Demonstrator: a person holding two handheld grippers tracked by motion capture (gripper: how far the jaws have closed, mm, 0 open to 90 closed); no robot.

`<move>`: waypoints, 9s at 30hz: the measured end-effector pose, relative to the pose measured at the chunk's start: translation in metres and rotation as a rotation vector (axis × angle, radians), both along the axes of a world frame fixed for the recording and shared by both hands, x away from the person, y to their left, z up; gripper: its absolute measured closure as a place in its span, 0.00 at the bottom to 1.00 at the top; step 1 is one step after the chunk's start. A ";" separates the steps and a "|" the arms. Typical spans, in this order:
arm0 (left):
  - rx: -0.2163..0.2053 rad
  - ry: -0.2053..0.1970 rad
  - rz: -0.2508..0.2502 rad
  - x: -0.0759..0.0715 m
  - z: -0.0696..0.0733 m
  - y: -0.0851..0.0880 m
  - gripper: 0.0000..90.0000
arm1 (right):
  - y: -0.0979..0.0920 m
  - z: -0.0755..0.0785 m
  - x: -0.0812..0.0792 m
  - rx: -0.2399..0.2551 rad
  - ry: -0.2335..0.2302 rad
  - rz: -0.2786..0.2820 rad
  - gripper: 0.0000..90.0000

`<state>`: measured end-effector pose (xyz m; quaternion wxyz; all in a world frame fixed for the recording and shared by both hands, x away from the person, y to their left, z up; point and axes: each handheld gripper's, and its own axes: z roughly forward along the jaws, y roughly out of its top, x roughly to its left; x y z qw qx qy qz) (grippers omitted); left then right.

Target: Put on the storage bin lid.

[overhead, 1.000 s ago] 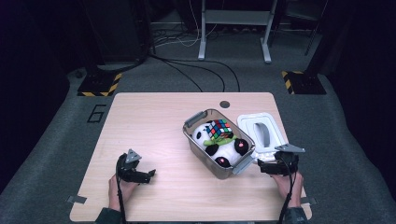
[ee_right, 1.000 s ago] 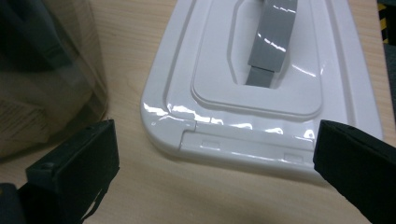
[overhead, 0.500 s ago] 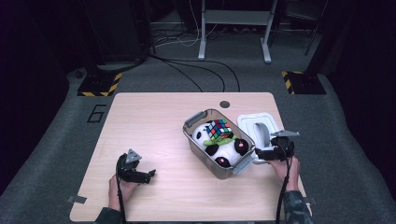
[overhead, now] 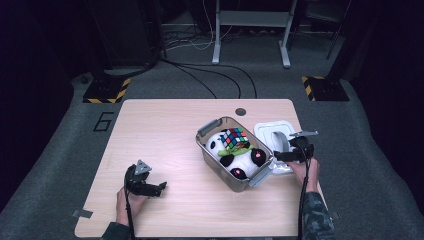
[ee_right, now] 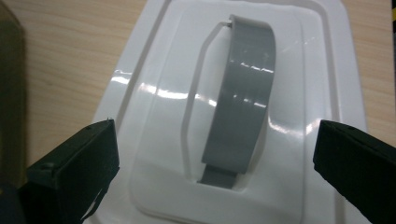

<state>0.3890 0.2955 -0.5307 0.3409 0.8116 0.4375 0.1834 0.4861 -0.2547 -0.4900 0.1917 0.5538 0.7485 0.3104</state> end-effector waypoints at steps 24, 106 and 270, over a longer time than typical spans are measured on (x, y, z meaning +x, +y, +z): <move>-0.001 0.001 -0.004 0.000 0.000 0.000 0.00 | 0.006 -0.006 0.035 0.000 0.036 -0.041 0.54; -0.007 -0.006 -0.002 0.000 -0.001 0.000 0.00 | 0.001 0.135 0.010 0.057 -0.096 0.092 0.74; -0.008 -0.009 -0.006 0.000 -0.001 0.000 0.00 | 0.059 0.145 -0.068 0.089 -0.173 0.187 0.03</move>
